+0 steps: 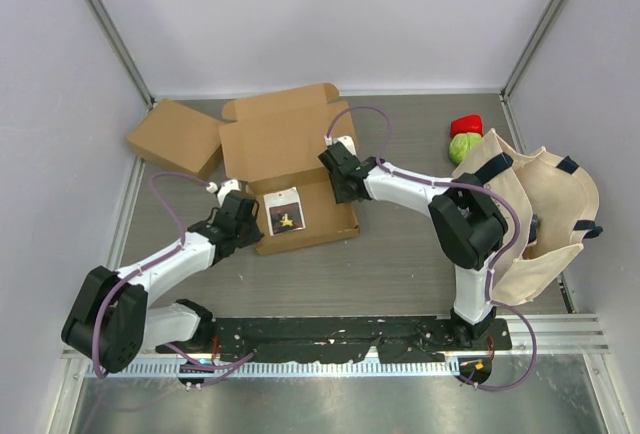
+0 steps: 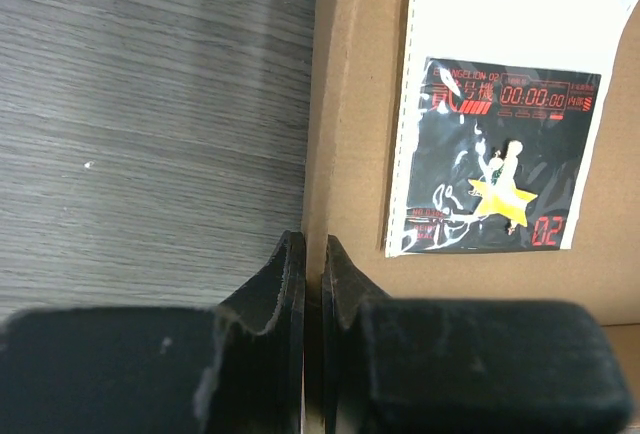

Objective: Fold the paper box

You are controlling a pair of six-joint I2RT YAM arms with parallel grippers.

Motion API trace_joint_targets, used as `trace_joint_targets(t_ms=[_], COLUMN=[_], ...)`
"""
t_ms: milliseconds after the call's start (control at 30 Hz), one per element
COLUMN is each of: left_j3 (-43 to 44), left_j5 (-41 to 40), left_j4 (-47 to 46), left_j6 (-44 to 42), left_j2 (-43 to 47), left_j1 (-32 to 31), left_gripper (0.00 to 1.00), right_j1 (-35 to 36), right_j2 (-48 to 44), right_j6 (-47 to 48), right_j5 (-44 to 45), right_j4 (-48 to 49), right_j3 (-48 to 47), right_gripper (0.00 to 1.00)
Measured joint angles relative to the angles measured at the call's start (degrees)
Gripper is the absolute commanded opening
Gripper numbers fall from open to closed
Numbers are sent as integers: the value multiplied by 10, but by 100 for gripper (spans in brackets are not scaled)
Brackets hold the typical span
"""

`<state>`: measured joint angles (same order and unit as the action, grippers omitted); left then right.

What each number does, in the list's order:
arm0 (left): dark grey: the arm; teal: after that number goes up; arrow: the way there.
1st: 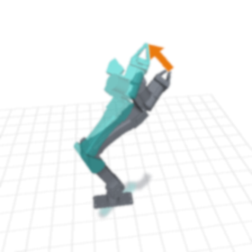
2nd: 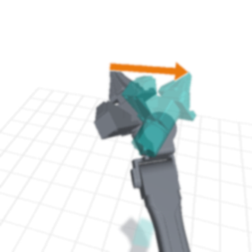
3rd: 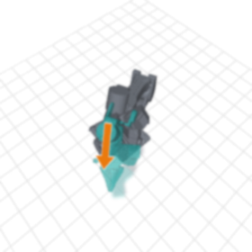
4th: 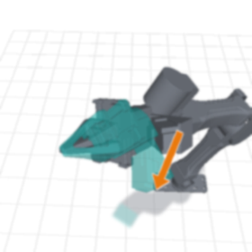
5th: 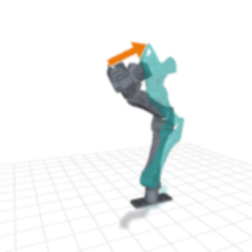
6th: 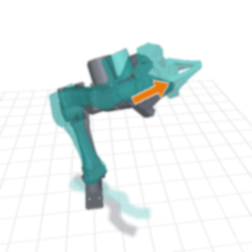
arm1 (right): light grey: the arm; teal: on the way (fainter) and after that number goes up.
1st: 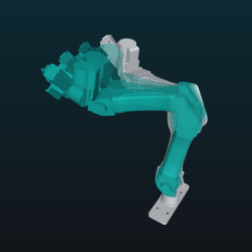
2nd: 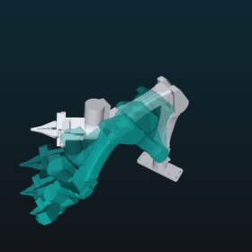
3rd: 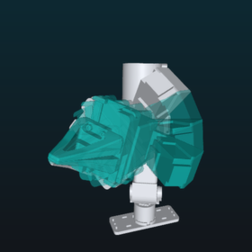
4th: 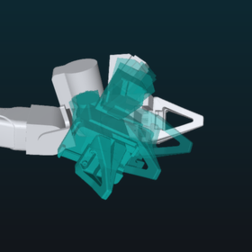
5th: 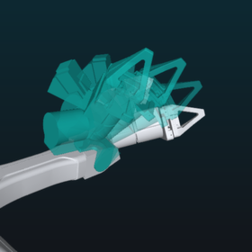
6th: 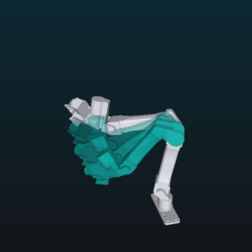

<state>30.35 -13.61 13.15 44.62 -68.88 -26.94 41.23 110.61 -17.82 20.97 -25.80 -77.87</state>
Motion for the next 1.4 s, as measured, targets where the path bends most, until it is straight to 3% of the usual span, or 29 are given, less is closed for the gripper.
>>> trace_joint_targets(t_ms=[233, 333, 500, 600, 733, 867, 1100, 1233, 1333, 1400], left_j3=[0, 0, 2, 3, 4, 4, 4, 5, 6, 9], left_j5=[2, 4, 4, 3, 2, 1, -3, -3, -3, -2], left_j4=[4, 8, 20, 22, 26, 31, 35, 34, 34, 34], left_j6=[0, 1, 1, 2, 2, 1, 0, 2, 1, 2], left_j2=[1, 1, 1, 3, 6, 9, 9, 10, 15, 17], left_j1=[-7, -11, -13, -14, -16, -17, -17, -17, -17, -17], left_gripper=[0, 0, 0, 0, 0, 0, 1, 8, 22, 38], right_j1=[3, 19, 85, 103, 88, 59, 30, 28, 28, 28], right_j2=[-16, -16, -12, -14, -45, -67, -111, -140, -153, -155], right_j6=[-5, -16, -50, -64, -53, -49, -59, -61, -55, -47], right_j5=[14, 43, 203, 252, 198, 101, -30, -55, -55, -49], right_j4=[8, 29, 57, 75, 114, 118, 81, 49, 37, 36], right_j3=[52, 70, 108, 122, 155, 176, 173, 159, 159, 164], right_gripper=[1, 1, 1, 3, 32, 41, 45, 45, 38, 31])
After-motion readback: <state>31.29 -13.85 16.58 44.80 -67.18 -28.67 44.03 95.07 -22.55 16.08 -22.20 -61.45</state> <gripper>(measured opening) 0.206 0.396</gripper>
